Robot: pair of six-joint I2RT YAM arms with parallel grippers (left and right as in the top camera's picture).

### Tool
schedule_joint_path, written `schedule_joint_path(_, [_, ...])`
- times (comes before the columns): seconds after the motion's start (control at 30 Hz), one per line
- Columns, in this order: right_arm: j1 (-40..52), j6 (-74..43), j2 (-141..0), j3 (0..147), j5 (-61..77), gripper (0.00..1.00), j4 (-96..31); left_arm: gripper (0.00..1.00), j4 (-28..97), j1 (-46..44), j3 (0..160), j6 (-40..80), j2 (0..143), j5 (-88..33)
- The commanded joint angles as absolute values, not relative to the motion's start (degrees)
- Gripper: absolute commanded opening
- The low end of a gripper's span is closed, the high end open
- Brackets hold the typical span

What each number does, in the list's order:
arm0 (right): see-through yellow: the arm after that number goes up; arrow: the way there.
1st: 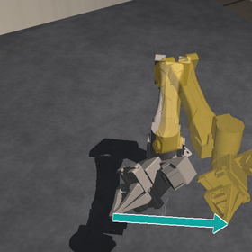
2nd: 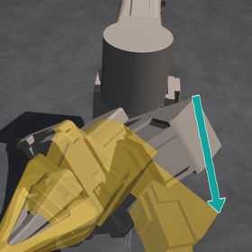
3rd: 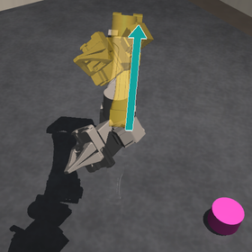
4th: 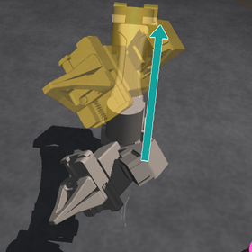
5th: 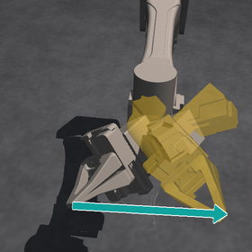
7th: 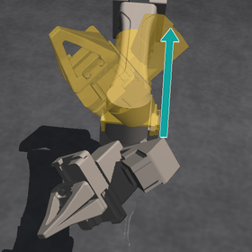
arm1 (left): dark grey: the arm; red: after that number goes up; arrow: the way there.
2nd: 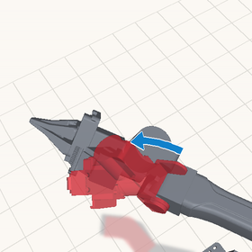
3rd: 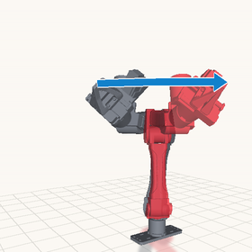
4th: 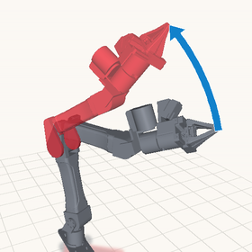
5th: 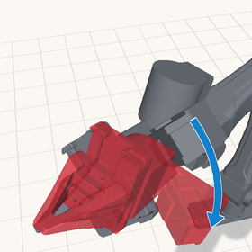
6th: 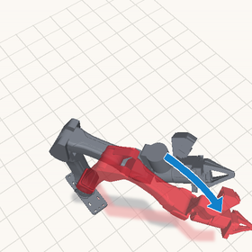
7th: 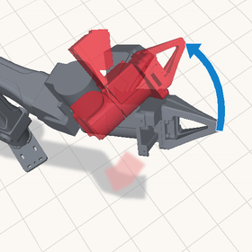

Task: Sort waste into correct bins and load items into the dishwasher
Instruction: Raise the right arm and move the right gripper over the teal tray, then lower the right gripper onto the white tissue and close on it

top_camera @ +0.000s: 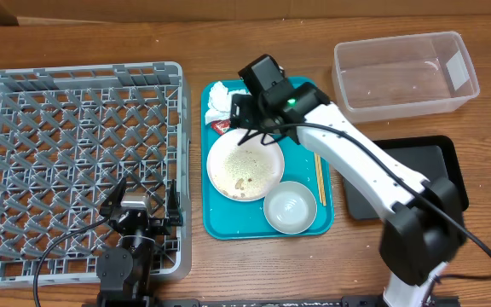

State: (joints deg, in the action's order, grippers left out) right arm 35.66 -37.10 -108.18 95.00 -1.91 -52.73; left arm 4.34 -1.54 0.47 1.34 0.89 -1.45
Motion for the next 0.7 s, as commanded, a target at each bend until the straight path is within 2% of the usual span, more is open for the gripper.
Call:
schedule_joint_path(0.0, [35.77,-42.28,-100.99,97.58,-2.5,0.99,-58.7,1.0,4.43,-2.28,0.27,1.72,0.36,-1.45])
schedule_joint_path(0.2, [35.79,-46.72,-99.13,97.49,2.31,1.0,-75.9,1.0,4.43,-2.28,0.27,1.72,0.36,-1.45])
schedule_joint_path(0.3, [36.03,-46.72,-99.13,96.73,4.45,1.0,-79.22,1.0,4.45,-2.28,0.27,1.72,0.36,-1.45])
schedule_joint_path(0.47, [37.45,-46.72,-99.13,95.15,5.5,0.97,-79.57,1.0,4.45,-2.28,0.27,1.72,0.36,-1.45])
schedule_joint_path(0.67, [38.68,-46.52,-99.18,94.06,5.96,0.97,-73.8,1.0,4.43,-2.28,0.27,1.72,0.36,-1.45])
